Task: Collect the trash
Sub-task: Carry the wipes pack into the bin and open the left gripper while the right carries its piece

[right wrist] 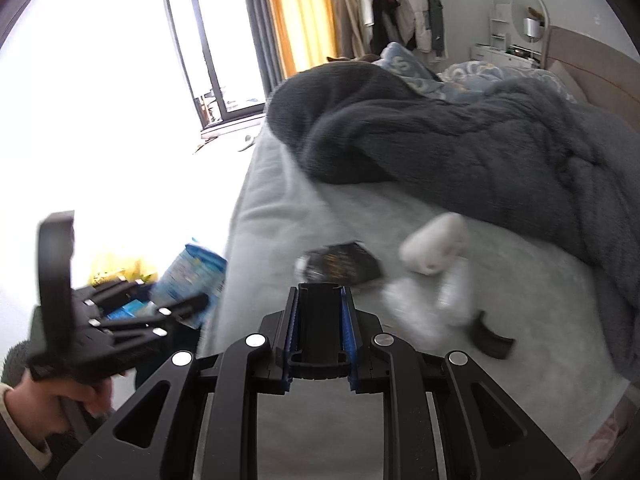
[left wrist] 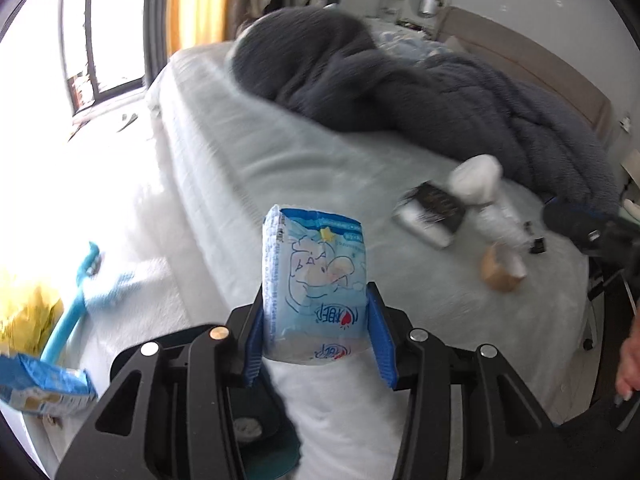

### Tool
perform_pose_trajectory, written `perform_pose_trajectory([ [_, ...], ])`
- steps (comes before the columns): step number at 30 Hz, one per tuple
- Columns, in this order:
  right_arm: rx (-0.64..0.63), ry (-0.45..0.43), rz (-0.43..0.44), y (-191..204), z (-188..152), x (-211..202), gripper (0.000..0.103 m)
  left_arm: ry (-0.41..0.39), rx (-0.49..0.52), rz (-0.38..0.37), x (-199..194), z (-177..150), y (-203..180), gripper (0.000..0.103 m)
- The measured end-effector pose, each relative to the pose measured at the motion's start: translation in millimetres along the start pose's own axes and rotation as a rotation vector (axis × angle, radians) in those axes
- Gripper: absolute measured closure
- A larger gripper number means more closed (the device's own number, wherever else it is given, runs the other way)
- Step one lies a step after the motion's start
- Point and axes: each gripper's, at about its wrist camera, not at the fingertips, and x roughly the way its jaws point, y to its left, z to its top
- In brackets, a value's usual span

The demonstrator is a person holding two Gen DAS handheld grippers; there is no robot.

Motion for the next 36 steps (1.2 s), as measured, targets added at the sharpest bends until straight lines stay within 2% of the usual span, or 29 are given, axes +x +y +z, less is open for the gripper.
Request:
perform_pose_trajectory([
  [6, -0.014, 0.018, 0.044, 40.8, 12.9, 14.1, 0.083, 0.079, -0.085, 0.042, 8.9, -16.7, 41.7, 0.055],
  [11, -0.04, 0.036, 0.067, 65.7, 19.3, 27.4, 0.083, 0.158, -0.097, 0.072, 22.9, -33.3, 62.8, 0.055],
  [22, -0.137, 0.09, 0.114, 120.2, 20.2, 57.9, 0.083, 0.289, -0.158, 0.079, 42.9, -64.8, 103.0, 0.055],
  [30, -0.176, 0.152, 0.154, 153.6, 13.8, 86.7, 0.083, 0.434, -0.192, 0.087, 65.2, -91.6, 128.1, 0.055],
  [36, -0.205, 0.208, 0.179, 177.1, 4.9, 109.0, 0.083, 0.52, -0.261, 0.069, 70.4, -113.2, 154.2, 0.054],
])
